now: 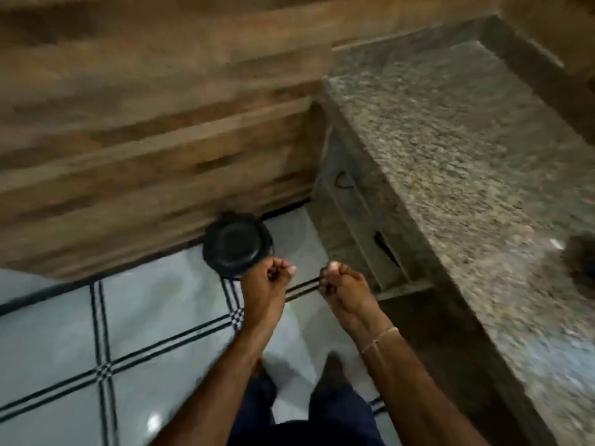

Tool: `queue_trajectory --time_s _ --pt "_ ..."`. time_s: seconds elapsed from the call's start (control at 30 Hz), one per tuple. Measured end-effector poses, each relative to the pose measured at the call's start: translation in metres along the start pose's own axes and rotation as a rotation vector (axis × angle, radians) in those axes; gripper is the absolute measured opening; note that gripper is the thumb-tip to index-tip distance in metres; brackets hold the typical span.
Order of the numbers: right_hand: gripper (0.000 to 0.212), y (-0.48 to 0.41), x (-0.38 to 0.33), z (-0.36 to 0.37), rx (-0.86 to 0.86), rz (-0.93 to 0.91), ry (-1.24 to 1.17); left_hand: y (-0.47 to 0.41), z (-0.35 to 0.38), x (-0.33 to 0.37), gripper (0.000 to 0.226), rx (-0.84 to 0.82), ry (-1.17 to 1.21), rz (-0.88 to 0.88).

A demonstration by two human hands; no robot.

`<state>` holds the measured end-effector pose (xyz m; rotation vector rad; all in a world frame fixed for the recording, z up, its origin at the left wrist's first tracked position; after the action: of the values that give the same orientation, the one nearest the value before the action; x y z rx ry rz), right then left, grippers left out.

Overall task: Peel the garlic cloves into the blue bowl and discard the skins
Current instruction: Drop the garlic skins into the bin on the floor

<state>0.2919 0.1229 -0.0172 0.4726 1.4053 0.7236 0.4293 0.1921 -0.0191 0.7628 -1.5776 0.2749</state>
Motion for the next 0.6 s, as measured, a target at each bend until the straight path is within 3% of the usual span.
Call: queue_trajectory --time_s 0.3,0.5,0.6 --pt "0.033 -0.062 0.022 0.147 -0.148 0.159 0.205 -0.062 -0.141 -0.023 0.016 0.276 -0.067 -0.109" --pt "0.025 -0.13 0.049 0.206 -0.145 0.345 0.216 -0.127 -0.16 -0.074 0.013 0.303 -0.046 -0.248" --pt "0.028 -0.183 0.083 0.211 -0.112 0.416 0.242 -0.163 -0.148 -0.133 0.013 0.315 0.031 -0.45"
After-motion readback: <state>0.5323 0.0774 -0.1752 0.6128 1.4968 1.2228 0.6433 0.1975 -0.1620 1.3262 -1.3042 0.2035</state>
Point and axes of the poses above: each hand's wrist, its own y-axis away from the middle knuckle, its own z-axis out of the palm, x = y × z, the point moved 1 cm from there along -y, towards the middle knuckle, and after that the axes turned 8 degrees about y, right-handed, at the moved point
